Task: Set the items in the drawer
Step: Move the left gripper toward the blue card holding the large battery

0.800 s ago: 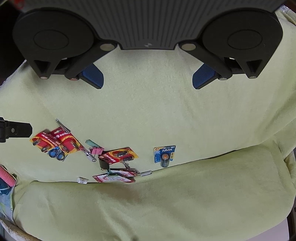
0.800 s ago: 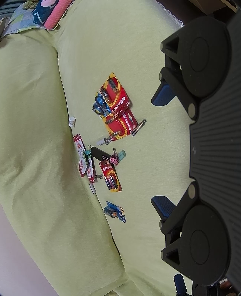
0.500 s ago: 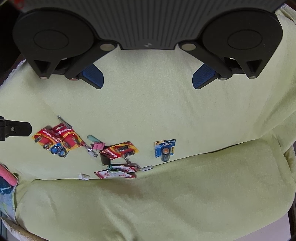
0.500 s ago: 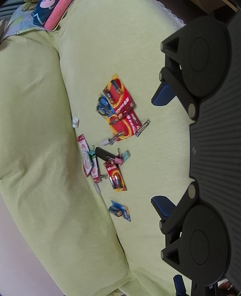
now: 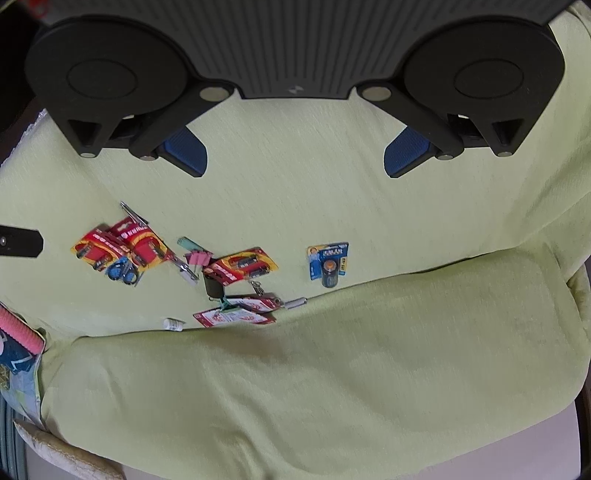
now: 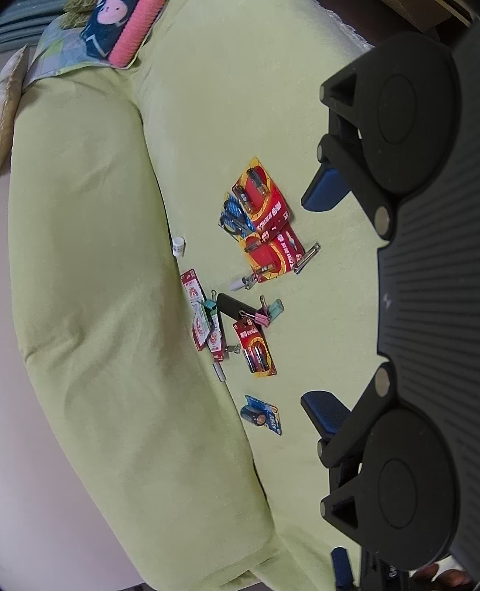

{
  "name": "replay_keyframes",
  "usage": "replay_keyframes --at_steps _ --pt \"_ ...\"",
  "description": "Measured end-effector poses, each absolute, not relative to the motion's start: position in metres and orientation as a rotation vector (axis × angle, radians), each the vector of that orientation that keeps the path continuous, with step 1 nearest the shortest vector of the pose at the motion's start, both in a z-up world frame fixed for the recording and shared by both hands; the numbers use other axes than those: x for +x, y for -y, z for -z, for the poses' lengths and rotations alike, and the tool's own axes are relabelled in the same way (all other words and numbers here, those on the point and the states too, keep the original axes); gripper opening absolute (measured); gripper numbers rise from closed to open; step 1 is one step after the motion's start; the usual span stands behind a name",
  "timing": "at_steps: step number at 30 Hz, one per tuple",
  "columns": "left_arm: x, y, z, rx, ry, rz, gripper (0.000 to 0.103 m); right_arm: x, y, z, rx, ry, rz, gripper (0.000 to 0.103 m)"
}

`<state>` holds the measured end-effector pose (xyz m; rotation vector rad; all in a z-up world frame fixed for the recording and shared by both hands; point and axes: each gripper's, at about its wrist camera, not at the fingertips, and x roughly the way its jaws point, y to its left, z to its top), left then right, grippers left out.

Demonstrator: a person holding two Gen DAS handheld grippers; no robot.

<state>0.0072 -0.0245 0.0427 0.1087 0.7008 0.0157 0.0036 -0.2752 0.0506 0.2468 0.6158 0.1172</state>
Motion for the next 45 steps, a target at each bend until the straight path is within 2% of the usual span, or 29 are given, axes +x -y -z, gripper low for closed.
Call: replay_keyframes --at_steps 12,20,33,45 --pt "0.062 -0.025 -0.018 0.066 -0.699 -0.054 0.102 0.063 0.213 -0.043 0.211 -0.563 -0.229 0.103" --pt "0.119 -0.023 0.011 0.064 -0.712 -0.070 0.102 0.126 0.195 -0.015 0.220 -0.587 -0.260 0.103" --pt "0.199 -0.025 0.045 0.038 -0.732 -0.100 0.102 0.216 0.193 0.017 0.315 -0.523 -0.228 0.103" --pt "0.262 -0.030 0.068 0.051 -0.730 -0.110 0.102 0.266 0.168 0.037 0.190 -0.507 -0.277 0.102"
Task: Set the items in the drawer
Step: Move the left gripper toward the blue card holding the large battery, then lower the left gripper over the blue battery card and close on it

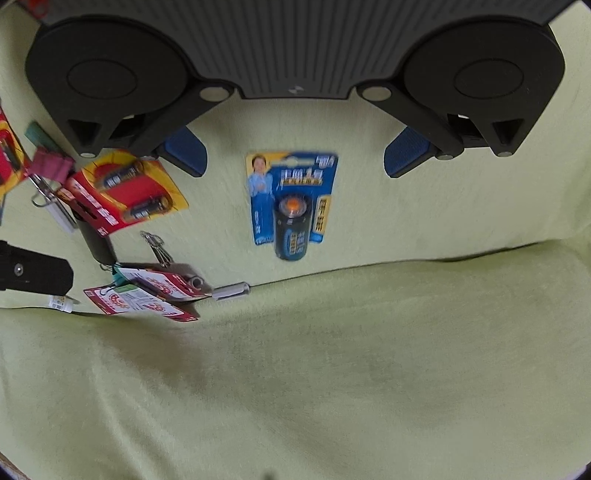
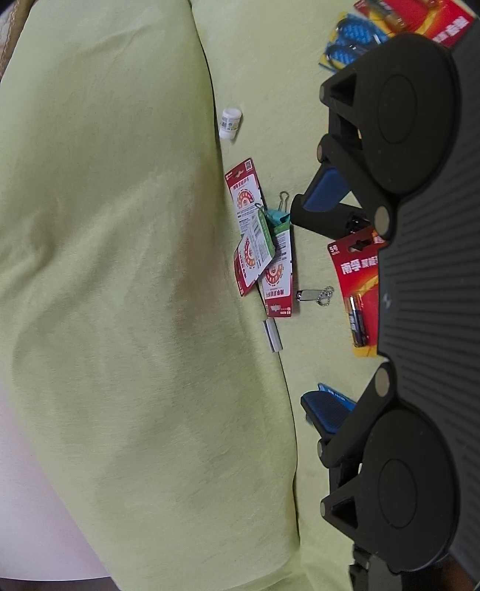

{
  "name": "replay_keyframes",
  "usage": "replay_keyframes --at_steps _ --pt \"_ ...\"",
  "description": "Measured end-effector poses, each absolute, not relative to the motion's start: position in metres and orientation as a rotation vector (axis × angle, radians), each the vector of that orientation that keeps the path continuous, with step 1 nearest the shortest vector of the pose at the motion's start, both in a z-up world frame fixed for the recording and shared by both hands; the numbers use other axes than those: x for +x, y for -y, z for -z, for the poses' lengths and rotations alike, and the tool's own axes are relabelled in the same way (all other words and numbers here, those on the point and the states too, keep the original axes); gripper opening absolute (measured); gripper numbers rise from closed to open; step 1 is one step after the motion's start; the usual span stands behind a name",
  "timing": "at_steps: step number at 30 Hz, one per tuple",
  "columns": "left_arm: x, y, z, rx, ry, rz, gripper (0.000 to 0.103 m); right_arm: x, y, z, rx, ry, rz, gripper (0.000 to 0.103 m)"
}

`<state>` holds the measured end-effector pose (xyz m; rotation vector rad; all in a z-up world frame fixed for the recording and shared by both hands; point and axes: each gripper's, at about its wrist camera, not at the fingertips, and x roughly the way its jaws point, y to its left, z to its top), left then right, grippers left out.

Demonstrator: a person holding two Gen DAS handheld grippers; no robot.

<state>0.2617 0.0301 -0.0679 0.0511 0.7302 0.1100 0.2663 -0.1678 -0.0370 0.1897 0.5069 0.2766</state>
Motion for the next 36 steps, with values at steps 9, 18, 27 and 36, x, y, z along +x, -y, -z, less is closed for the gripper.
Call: replay_keyframes --at_steps 9,18,27,36 --pt "0.281 -0.036 0.086 -0.015 -0.751 -0.101 0.102 0.281 0.167 0.068 0.151 -0.590 -0.232 0.102" --pt "0.274 -0.043 0.086 -0.006 -0.753 -0.117 0.102 0.275 0.163 0.073 0.132 -0.601 -0.238 0.102" --pt "0.278 -0.039 0.090 0.010 -0.768 -0.106 0.102 0.279 0.174 0.078 0.147 -0.622 -0.222 0.102" --pt "0.279 -0.038 0.094 0.016 -0.775 -0.105 0.102 0.279 0.177 0.083 0.138 -0.637 -0.219 0.102"
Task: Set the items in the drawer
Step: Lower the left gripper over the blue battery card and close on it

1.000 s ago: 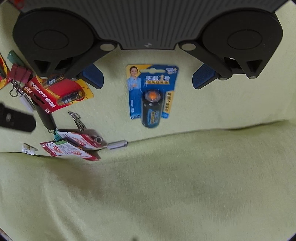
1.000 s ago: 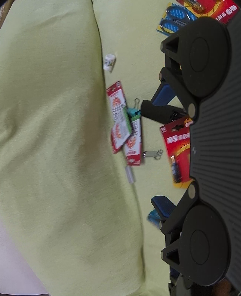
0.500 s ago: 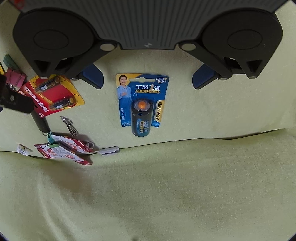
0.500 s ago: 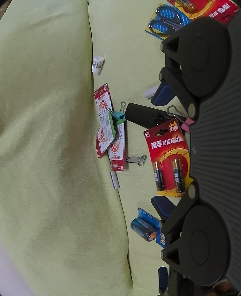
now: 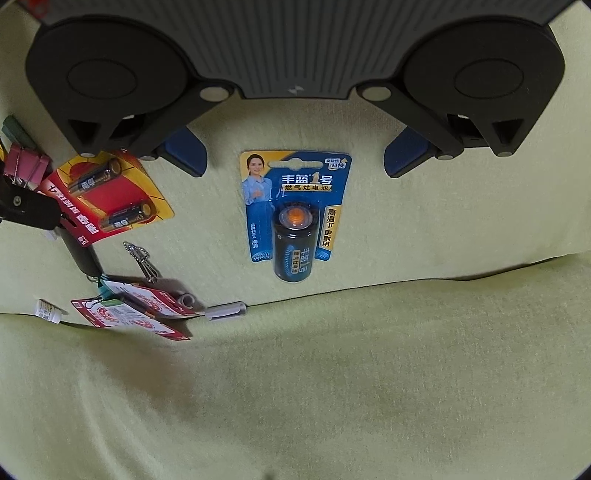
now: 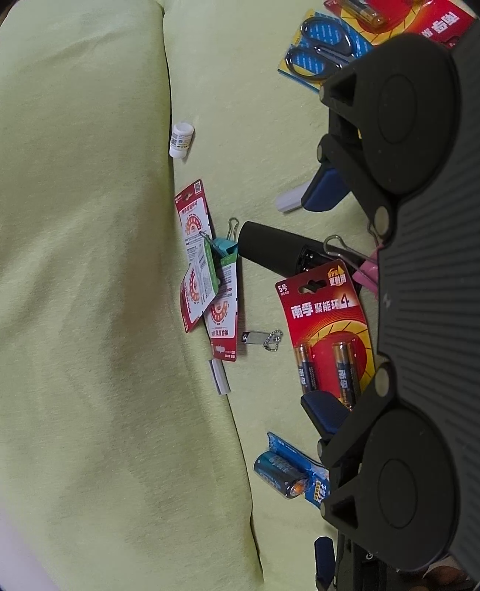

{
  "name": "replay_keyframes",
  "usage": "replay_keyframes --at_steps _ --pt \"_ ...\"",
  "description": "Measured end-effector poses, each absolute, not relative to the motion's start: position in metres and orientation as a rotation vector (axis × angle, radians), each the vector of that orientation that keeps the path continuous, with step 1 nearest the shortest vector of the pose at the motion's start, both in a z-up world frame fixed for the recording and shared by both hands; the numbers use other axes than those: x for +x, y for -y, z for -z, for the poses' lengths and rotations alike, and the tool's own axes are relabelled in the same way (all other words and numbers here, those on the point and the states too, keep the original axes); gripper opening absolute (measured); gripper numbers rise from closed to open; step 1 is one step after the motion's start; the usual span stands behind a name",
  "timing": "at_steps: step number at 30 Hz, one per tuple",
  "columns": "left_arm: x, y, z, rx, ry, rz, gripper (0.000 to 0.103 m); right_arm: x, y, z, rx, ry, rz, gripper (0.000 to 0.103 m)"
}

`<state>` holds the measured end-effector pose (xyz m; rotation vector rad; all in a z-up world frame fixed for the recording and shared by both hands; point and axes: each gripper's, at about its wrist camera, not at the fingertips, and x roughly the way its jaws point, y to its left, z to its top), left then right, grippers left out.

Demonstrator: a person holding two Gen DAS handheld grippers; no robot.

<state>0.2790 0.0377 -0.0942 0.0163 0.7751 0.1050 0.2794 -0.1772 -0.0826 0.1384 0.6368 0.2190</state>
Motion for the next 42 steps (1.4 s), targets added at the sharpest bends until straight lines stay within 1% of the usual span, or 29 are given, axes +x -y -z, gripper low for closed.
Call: replay_keyframes --at_steps 25,42 --pt "0.288 -0.049 0.100 0.025 -0.791 -0.099 0.102 0.276 0.171 0.082 0.143 -0.630 -0.238 0.102" --pt "0.322 -0.053 0.106 -0.015 -0.814 0.011 0.102 0.277 0.173 0.081 0.160 -0.635 -0.244 0.102"
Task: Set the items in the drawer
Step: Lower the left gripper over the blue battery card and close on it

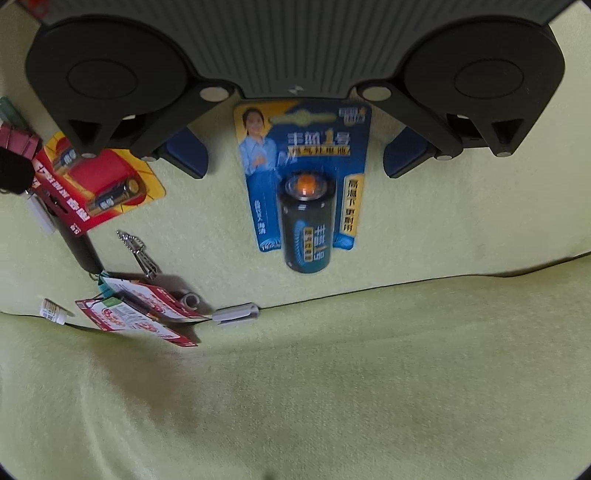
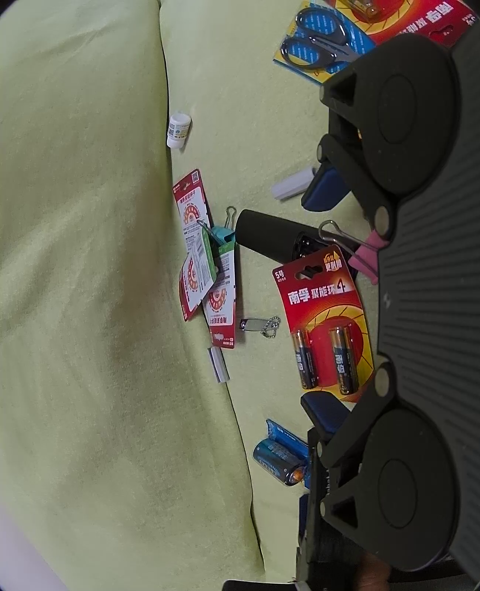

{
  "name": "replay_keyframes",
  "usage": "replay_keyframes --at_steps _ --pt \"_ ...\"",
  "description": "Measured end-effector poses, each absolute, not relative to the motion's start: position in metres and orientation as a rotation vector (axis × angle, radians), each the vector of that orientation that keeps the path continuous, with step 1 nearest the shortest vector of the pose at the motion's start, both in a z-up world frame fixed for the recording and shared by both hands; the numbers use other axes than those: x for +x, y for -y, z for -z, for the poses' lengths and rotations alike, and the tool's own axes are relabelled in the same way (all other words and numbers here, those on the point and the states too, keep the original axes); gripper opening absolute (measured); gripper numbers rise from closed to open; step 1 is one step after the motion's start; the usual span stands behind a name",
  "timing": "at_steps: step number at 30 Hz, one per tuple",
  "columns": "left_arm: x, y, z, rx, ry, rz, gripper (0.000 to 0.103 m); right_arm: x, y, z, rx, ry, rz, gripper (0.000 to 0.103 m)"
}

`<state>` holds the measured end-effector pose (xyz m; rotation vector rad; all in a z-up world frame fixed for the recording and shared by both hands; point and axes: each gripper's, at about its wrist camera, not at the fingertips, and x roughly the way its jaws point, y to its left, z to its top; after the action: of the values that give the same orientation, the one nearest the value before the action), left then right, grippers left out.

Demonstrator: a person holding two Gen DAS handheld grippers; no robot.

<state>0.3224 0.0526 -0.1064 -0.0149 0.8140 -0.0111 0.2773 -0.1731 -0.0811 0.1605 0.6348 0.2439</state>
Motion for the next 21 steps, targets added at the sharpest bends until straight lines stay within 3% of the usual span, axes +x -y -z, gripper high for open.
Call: replay_keyframes --at_steps 6,11,16,21 --pt "0.329 -0.060 0.108 -0.009 -0.810 0.066 0.101 0.278 0.174 0.080 0.159 -0.634 -0.251 0.103" --pt "0.328 -0.065 0.106 -0.014 -0.807 0.073 0.091 0.278 0.172 0.081 0.167 -0.638 -0.253 0.103" --pt "0.327 -0.067 0.105 -0.011 -0.805 0.073 0.088 0.276 0.173 0.080 0.163 -0.632 -0.250 0.103" --pt "0.326 -0.063 0.103 0.010 -0.802 0.092 0.076 0.275 0.175 0.079 0.165 -0.633 -0.243 0.103"
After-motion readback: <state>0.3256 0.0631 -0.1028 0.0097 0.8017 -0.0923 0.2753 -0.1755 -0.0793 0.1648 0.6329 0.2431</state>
